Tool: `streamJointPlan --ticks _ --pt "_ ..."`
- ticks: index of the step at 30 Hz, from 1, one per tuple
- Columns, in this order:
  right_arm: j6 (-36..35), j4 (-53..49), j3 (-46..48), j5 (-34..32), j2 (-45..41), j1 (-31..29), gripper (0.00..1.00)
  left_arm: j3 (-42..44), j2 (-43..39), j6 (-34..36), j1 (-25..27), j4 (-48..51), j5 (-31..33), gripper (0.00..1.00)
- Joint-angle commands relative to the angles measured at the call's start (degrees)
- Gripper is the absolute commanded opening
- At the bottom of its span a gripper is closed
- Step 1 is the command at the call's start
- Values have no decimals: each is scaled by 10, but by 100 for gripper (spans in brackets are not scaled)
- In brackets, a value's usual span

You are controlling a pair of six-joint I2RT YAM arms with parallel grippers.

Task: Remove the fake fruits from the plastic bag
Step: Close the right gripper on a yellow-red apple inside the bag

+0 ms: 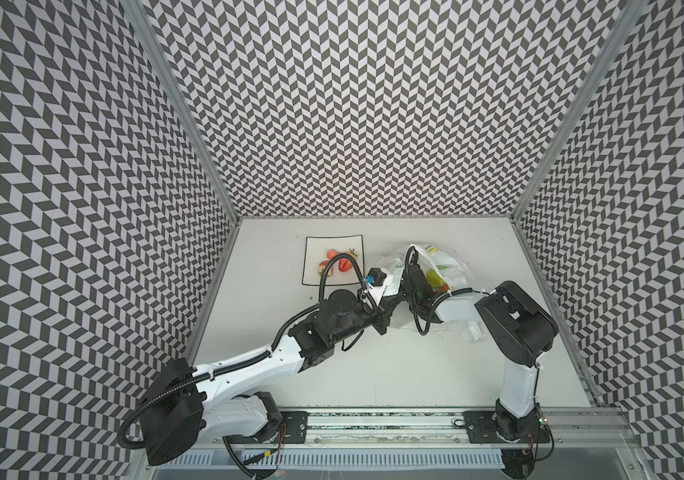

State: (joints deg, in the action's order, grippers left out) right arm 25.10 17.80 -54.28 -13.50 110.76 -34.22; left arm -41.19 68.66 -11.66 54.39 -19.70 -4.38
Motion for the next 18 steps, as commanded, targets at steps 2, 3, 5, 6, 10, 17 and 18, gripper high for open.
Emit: streamJointPlan --ticks 2,3,5,6,10,17,18 --pt "6 -2 -22 -17 21 1 62 -18 -4 -6 6 -5 1 0" --pt "6 -3 -24 -18 22 1 61 -17 -5 -7 6 -4 3 0" --pt "6 -5 -24 -17 21 0 56 -17 -5 -9 5 -3 7 0" --pt "6 -7 -22 -16 18 0 54 -17 -5 -10 5 -2 9 0" --pt "-1 -7 -6 -16 -10 -3 44 -17 -3 -18 5 -2 17 0" --pt "-7 -10 59 -5 -110 -18 40 -15 9 -57 5 -9 49 0" --pt "-8 -11 72 -1 -128 -21 40 -15 12 -60 5 -11 54 0"
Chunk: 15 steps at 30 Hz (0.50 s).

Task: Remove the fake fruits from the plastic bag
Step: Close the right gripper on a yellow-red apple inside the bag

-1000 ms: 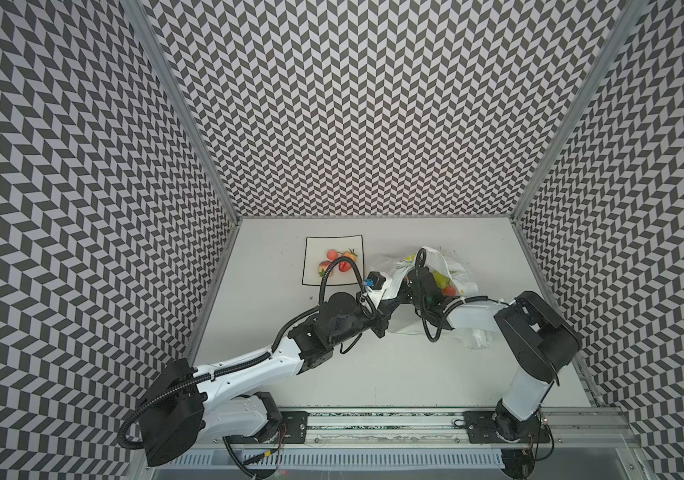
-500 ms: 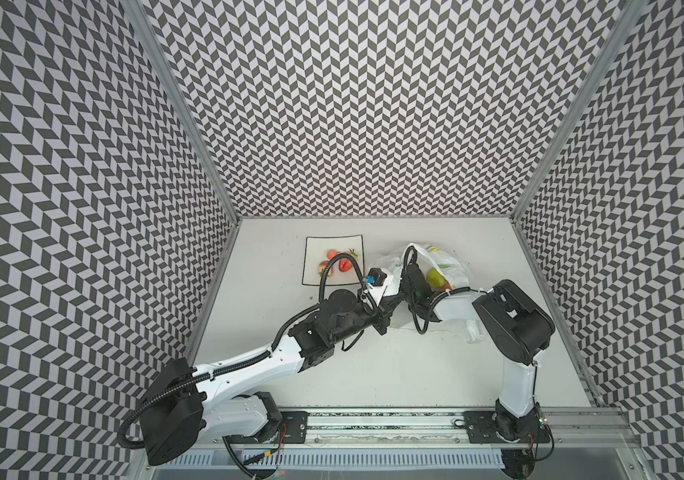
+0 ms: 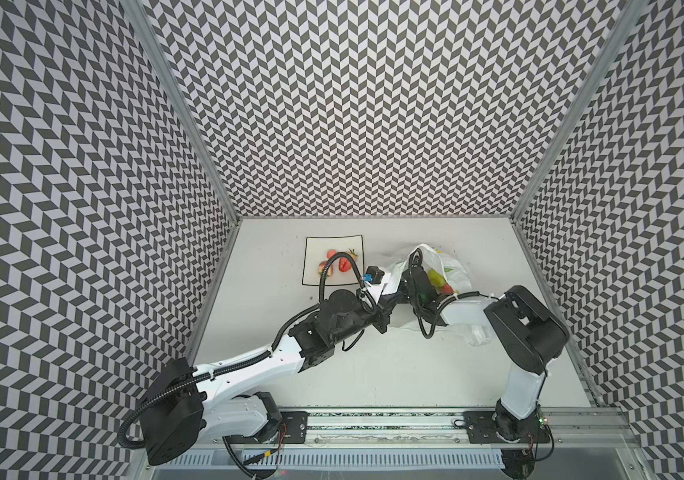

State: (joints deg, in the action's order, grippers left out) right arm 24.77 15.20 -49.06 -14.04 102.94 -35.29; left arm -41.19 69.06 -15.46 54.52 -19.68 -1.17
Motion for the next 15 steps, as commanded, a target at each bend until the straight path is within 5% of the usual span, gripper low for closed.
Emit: streamJointPlan --ticks 1,15 --pt "-6 13 33 9 -67 -13 41 -14 9 -24 4 -12 27 0" --pt "13 -126 175 81 -359 -35 39 -21 22 -38 2 -2 87 0"
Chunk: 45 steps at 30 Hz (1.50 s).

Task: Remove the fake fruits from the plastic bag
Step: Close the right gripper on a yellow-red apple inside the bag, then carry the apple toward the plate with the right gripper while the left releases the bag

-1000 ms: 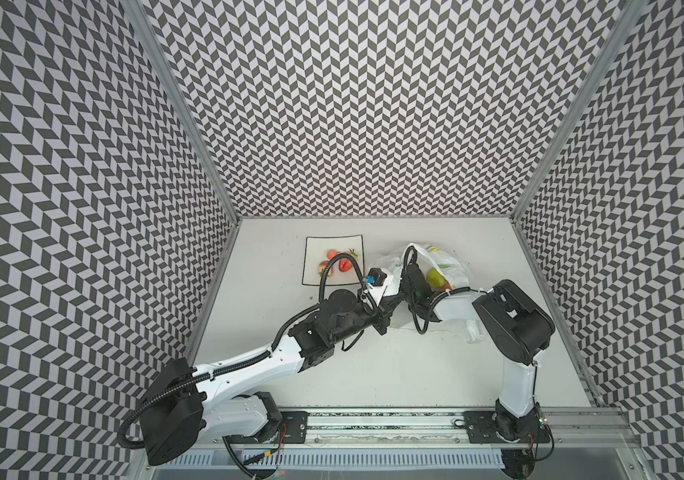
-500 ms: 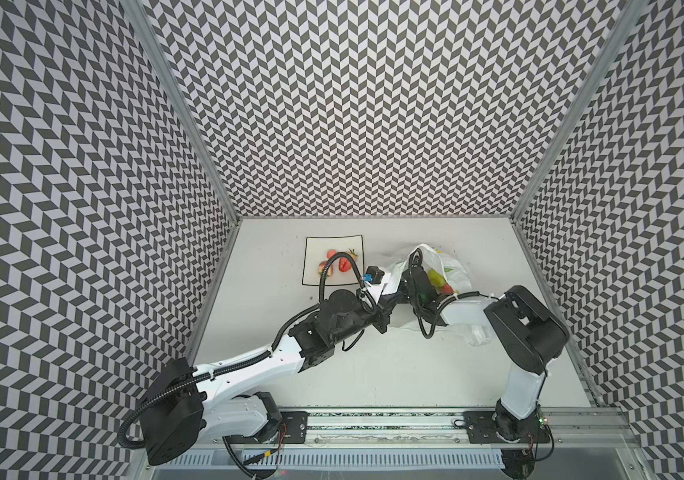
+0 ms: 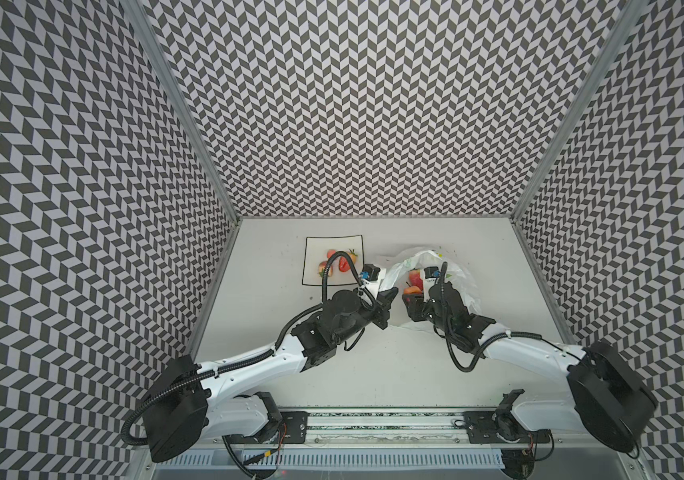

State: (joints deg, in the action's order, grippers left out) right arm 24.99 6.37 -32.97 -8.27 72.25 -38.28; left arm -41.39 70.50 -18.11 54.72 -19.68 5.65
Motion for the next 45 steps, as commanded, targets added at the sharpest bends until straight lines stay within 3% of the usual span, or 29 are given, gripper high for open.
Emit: streamJointPlan --ticks 1,8,13,18,23,26,36,41,45 --pt "16 -56 20 28 -79 -6 39 -20 10 -12 0 -1 19 0" --pt "61 -189 30 18 -251 -8 39 -19 18 -12 -1 7 2 6" --pt "70 -287 -23 -8 -324 -8 39 -18 16 -13 -1 16 -8 15" --pt "70 -386 -112 -27 -346 -8 39 -16 9 -12 -1 26 -23 32" --pt "59 -405 -186 -48 -351 -8 39 -4 -7 -6 -1 27 -31 56" --pt "35 -382 -221 -47 -341 -8 39 2 -22 -1 -1 28 -41 67" --pt "-37 -242 -306 37 -220 -8 39 23 -124 22 -1 57 -59 85" --pt "-59 -200 -364 74 -104 -8 39 30 -209 -13 -16 117 58 94" --pt "-64 -176 -407 103 -14 -10 39 45 -285 -97 -86 177 140 95"
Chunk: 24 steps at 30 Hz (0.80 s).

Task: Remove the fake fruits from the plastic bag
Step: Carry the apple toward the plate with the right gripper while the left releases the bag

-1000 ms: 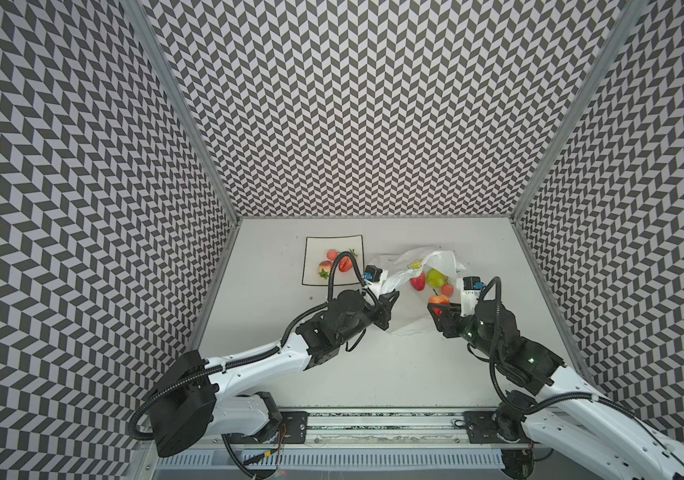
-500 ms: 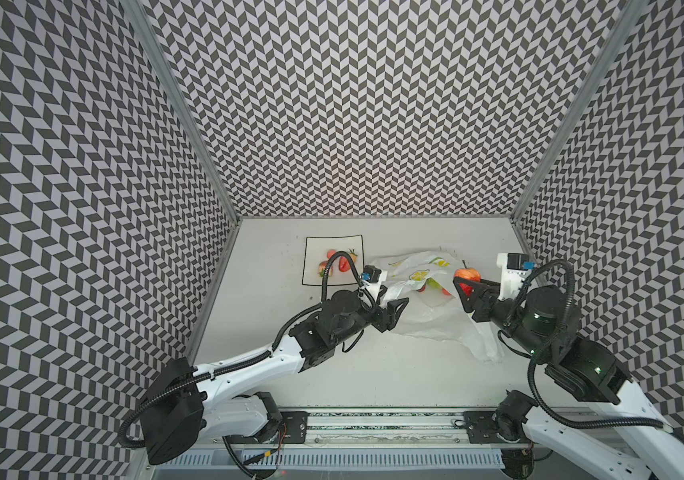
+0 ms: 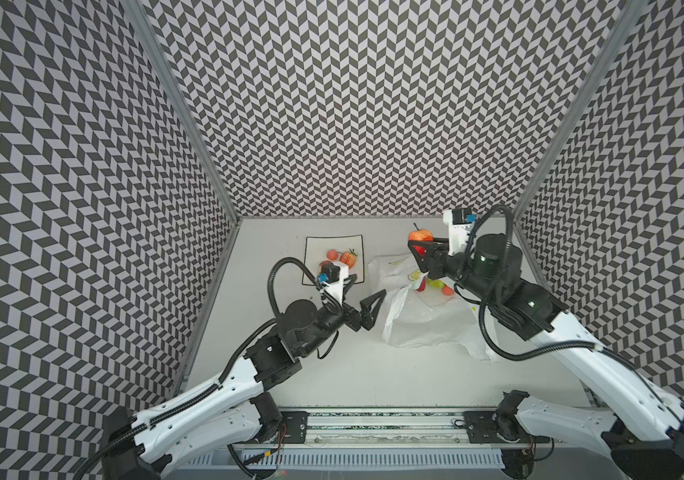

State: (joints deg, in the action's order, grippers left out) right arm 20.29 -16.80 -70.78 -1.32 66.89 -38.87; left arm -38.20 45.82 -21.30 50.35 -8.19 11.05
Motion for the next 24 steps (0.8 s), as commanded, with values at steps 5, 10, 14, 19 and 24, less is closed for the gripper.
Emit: streamJointPlan --ticks 5,10,14,19,24 --pt "-13 86 -84 54 157 -19 39 19 -102 -153 -141 144 147 93" --pt "20 124 -142 47 278 -43 38 7 -115 -217 -207 248 188 90" --pt "26 155 -202 27 385 -42 38 3 -117 -225 -224 278 185 90" --pt "20 116 -318 21 518 -26 38 2 -122 -213 -226 274 175 90" --pt "27 117 -380 10 606 -8 38 0 -118 -192 -225 263 173 90"
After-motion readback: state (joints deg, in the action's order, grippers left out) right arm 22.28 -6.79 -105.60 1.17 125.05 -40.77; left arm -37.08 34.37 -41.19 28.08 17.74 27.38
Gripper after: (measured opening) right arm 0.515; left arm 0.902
